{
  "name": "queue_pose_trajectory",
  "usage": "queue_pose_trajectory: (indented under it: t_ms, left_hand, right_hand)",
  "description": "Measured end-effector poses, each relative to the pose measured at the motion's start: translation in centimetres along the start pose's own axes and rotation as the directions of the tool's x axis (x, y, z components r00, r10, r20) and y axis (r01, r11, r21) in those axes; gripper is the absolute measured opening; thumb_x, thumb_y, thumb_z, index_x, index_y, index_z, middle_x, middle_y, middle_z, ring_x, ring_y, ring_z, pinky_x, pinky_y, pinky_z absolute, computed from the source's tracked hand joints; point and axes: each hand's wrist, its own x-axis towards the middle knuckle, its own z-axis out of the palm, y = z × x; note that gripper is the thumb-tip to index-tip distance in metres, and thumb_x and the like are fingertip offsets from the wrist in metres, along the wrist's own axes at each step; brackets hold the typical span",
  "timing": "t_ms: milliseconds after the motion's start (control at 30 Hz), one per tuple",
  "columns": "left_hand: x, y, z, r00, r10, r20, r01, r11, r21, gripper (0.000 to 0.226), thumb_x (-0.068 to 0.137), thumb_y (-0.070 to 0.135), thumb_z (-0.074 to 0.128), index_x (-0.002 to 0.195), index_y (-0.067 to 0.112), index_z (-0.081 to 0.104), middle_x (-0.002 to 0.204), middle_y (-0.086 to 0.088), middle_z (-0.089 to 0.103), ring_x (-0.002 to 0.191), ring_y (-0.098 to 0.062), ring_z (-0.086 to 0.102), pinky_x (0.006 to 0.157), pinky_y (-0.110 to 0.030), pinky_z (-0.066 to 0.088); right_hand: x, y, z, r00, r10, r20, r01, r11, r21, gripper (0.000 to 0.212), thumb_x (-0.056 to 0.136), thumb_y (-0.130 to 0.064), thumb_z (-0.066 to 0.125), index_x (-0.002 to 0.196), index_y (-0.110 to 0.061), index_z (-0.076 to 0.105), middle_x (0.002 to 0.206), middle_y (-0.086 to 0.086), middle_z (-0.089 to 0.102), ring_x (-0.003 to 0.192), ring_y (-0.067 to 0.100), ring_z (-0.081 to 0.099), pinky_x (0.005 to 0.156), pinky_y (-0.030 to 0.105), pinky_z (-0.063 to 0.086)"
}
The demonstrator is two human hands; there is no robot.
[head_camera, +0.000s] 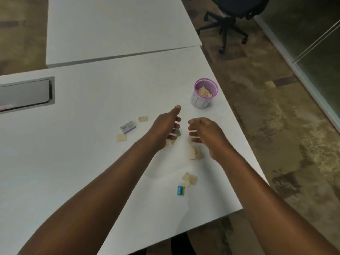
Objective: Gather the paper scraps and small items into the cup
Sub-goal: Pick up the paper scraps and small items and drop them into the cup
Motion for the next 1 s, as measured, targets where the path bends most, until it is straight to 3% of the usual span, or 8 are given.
queue_pose_trajectory:
  t_ms: [100,200,300,467,667,733,800,1000]
  left_hand:
    - [-1.2,-4.2,-0.1,0.999,0.029,-0.029,-0.025,0.990,0.138,0.051,0.094,0.056,0.051,0.100,0.007,0.068,0.098,-0.015,0.070,0.079,-0.024,0.064,0.073,-0.036,0.054]
    - [-2.7,-8.4,-0.2,0.990,0.136,-0.029,-0.114,0.911,0.397,0.036,0.089,0.052,0.058,0.099,0.018,0.066,0.098,-0.004,0.069,0.088,-0.021,0.066,0.081,-0.036,0.056]
    - [-4.4,-12.5,0.0,0.971,0.224,0.081,-0.224,0.743,0.630,0.026,0.088,0.034,0.065,0.110,0.020,0.064,0.105,-0.003,0.061,0.094,-0.019,0.062,0.078,-0.027,0.045]
    - [-6.0,-18.6,0.9,0.877,0.326,0.353,-0.473,0.454,0.755,0.062,0.081,0.046,0.071,0.132,0.020,0.048,0.117,-0.003,0.047,0.103,-0.019,0.052,0.083,-0.031,0.049]
    - [-6.2,-21.4,2.2,0.807,0.466,0.363,-0.525,0.283,0.803,0.039,0.092,0.027,0.063,0.125,0.012,0.050,0.122,-0.009,0.048,0.103,-0.025,0.050,0.079,-0.030,0.044]
    - [-6.1,-21.6,2.0,0.803,0.503,0.319,-0.518,0.326,0.790,0.031,0.093,0.022,0.059,0.122,0.012,0.052,0.116,-0.007,0.050,0.098,-0.022,0.051,0.074,-0.027,0.042]
    - [-5.8,-21.4,1.6,0.826,0.504,0.252,-0.491,0.425,0.760,0.026,0.090,0.020,0.058,0.116,0.016,0.052,0.109,-0.002,0.049,0.091,-0.019,0.052,0.070,-0.024,0.043]
    - [-5.1,-19.1,-0.5,0.967,0.256,0.004,-0.236,0.883,0.406,0.026,0.081,0.014,0.062,0.104,0.024,0.055,0.087,0.003,0.056,0.073,-0.015,0.054,0.064,-0.027,0.041]
  right_hand:
    - [-2.1,3.6,0.4,0.997,-0.079,0.011,0.080,0.977,-0.197,0.032,0.078,-0.048,0.061,0.100,-0.027,0.071,0.099,-0.010,0.073,0.097,0.016,0.069,0.092,0.042,0.057]
    - [-4.1,7.0,0.3,0.991,-0.119,0.057,0.132,0.888,-0.441,0.026,0.090,-0.032,0.063,0.115,-0.026,0.068,0.112,-0.009,0.067,0.103,0.013,0.065,0.091,0.026,0.049]
    - [-5.5,10.9,0.3,0.972,-0.202,0.118,0.232,0.773,-0.591,0.037,0.093,-0.021,0.065,0.130,-0.019,0.061,0.130,0.002,0.059,0.114,0.020,0.060,0.096,0.027,0.048]
    - [-6.2,15.4,1.3,0.941,-0.262,0.214,0.326,0.536,-0.779,0.057,0.092,-0.023,0.063,0.147,-0.023,0.045,0.144,0.004,0.044,0.127,0.026,0.046,0.097,0.037,0.048]
    - [-6.9,16.7,2.7,0.929,-0.316,0.192,0.339,0.520,-0.784,0.039,0.101,-0.027,0.049,0.140,-0.029,0.049,0.144,-0.002,0.041,0.130,0.019,0.039,0.093,0.036,0.050]
    - [-6.8,16.6,2.9,0.925,-0.341,0.168,0.343,0.559,-0.755,0.030,0.103,-0.026,0.045,0.131,-0.025,0.054,0.132,-0.002,0.049,0.118,0.018,0.046,0.087,0.037,0.052]
    - [-6.4,16.7,3.0,0.896,-0.404,0.186,0.385,0.494,-0.779,0.024,0.101,-0.021,0.048,0.122,-0.020,0.059,0.119,0.000,0.055,0.106,0.020,0.050,0.076,0.038,0.055]
    - [-4.7,17.2,2.8,0.843,-0.508,0.177,0.425,0.428,-0.798,0.018,0.086,0.000,0.063,0.094,-0.016,0.063,0.089,0.001,0.057,0.076,0.022,0.050,0.050,0.035,0.044]
